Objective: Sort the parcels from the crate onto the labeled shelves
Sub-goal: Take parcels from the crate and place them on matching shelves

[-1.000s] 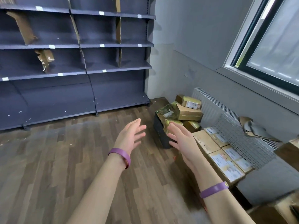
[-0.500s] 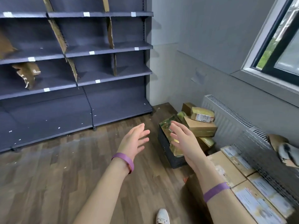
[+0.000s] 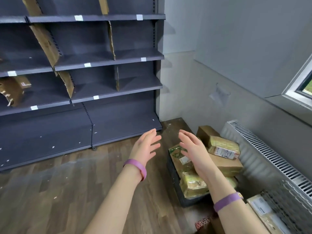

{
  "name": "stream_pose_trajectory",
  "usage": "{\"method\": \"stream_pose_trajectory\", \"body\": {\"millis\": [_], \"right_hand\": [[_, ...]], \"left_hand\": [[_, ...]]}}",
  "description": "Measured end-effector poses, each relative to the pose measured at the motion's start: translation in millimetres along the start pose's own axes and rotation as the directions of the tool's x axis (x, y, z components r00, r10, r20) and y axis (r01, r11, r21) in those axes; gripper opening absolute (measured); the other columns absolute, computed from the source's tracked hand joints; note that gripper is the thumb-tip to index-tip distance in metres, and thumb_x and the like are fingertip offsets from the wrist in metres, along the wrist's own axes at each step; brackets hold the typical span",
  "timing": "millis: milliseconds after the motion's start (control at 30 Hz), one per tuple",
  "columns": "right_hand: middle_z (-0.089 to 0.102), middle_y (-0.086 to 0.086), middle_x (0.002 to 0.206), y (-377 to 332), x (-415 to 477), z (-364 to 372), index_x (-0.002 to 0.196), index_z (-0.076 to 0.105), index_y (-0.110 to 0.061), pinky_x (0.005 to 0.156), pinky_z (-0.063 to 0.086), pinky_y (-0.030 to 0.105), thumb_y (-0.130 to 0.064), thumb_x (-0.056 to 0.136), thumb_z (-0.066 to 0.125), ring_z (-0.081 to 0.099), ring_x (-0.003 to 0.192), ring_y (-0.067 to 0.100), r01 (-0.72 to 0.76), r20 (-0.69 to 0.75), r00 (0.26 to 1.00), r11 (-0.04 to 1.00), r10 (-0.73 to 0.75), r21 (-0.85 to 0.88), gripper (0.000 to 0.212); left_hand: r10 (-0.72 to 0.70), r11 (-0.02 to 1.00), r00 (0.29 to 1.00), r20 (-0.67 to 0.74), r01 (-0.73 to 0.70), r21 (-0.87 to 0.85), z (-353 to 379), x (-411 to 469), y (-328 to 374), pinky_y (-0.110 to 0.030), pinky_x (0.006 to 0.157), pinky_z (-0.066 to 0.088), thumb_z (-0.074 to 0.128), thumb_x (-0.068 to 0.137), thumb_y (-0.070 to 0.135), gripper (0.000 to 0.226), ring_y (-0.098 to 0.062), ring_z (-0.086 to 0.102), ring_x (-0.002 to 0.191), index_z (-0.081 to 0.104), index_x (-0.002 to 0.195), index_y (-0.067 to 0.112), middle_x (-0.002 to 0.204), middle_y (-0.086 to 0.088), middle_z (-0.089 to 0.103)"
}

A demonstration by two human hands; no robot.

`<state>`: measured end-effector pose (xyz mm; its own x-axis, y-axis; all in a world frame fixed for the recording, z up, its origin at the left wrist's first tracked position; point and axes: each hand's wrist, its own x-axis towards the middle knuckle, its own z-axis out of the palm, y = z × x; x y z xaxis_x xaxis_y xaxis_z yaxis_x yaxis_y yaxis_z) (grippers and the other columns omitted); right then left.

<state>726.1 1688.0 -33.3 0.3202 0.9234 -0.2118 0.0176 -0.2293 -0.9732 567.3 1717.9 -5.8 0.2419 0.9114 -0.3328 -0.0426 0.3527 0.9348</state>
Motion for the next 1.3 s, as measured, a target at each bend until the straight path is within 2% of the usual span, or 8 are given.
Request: {"method": "stream_pose_trajectory", "body": {"millis": [167,333,533,667,767,933,1133,1300], "right_hand": [[0.051,-0.016,0.134,2,77,-11,0.137,0.048,-0.034,0.108,0.041,0.035,-0.051,0.094,0.051,0.048,0.125,0.01,-0.018,-0.038,0.999,1.0,0.018,0.001,0.046],[0.058,-0.012,0.129,6,168,-22,0.132,0.055,-0.032,0.11,0.04,0.041,-0.043,0.094,0.056,0.053,0.122,0.01,-0.054,-0.192,0.979,0.997,0.065,0.06,0.04],[0.062,-0.008,0.124,-9,273,-35,0.129,0.058,-0.025,0.107,0.044,0.036,-0.033,0.095,0.057,0.057,0.109,0.003,-0.08,-0.39,0.914,0.992,0.11,0.094,0.035],[0.061,-0.01,0.124,-22,317,-65,0.131,0.057,-0.024,0.103,0.044,0.03,-0.036,0.096,0.056,0.057,0.11,0.003,-0.122,-0.52,0.842,0.99,0.144,0.076,0.037],[0.056,-0.01,0.131,-14,328,-90,0.136,0.053,-0.025,0.106,0.043,0.034,-0.042,0.096,0.053,0.053,0.118,0.008,-0.18,-0.598,0.778,0.981,0.191,0.078,0.043],[0.053,-0.011,0.134,9,327,-131,0.138,0.051,-0.028,0.108,0.042,0.038,-0.046,0.095,0.052,0.051,0.122,0.009,-0.226,-0.693,0.662,0.958,0.284,0.177,0.046],[0.056,-0.008,0.134,52,306,-180,0.136,0.053,-0.028,0.108,0.042,0.04,-0.045,0.095,0.053,0.052,0.121,0.01,-0.209,-0.763,0.528,0.928,0.371,0.307,0.044],[0.058,-0.01,0.13,88,312,-229,0.135,0.054,-0.027,0.104,0.043,0.033,-0.043,0.095,0.055,0.054,0.117,0.007,-0.186,-0.761,0.483,0.9,0.434,0.395,0.043]], "left_hand": [[-0.013,1.0,1.0,0.026,0.013,-0.008,8,86,16,-0.042,0.108,0.04,0.047,0.097,0.042,0.037,-0.017,0.057,0.117,0.052,0.13,0.028,0.129,0.003,0.061],[-0.049,0.999,0.99,0.132,0.047,0.015,25,199,34,-0.043,0.107,0.04,0.046,0.097,0.04,0.033,-0.018,0.058,0.115,0.054,0.127,0.028,0.127,0.002,0.061],[-0.123,0.99,0.95,0.287,0.099,0.097,60,343,67,-0.042,0.108,0.039,0.042,0.099,0.037,0.036,-0.019,0.056,0.118,0.054,0.131,0.024,0.131,0.0,0.059],[-0.156,0.982,0.911,0.381,0.103,0.156,105,408,90,-0.044,0.109,0.037,0.041,0.1,0.032,0.037,-0.023,0.054,0.121,0.053,0.132,0.019,0.13,-0.004,0.059],[-0.21,0.966,0.857,0.471,0.109,0.234,142,434,83,-0.041,0.106,0.039,0.044,0.098,0.034,0.034,-0.021,0.056,0.118,0.057,0.127,0.022,0.127,-0.001,0.062],[-0.328,0.914,0.732,0.598,0.084,0.397,211,453,55,-0.041,0.107,0.039,0.046,0.097,0.038,0.025,-0.017,0.057,0.115,0.061,0.115,0.029,0.119,0.005,0.064],[-0.448,0.832,0.594,0.668,0.005,0.554,281,440,14,-0.042,0.109,0.037,0.047,0.096,0.042,0.032,-0.014,0.056,0.116,0.059,0.121,0.026,0.12,0.006,0.063],[-0.455,0.779,0.597,0.661,-0.093,0.62,344,466,-17,-0.035,0.098,0.042,0.051,0.095,0.04,0.017,-0.006,0.059,0.103,0.063,0.1,0.03,0.111,0.007,0.066]]}}
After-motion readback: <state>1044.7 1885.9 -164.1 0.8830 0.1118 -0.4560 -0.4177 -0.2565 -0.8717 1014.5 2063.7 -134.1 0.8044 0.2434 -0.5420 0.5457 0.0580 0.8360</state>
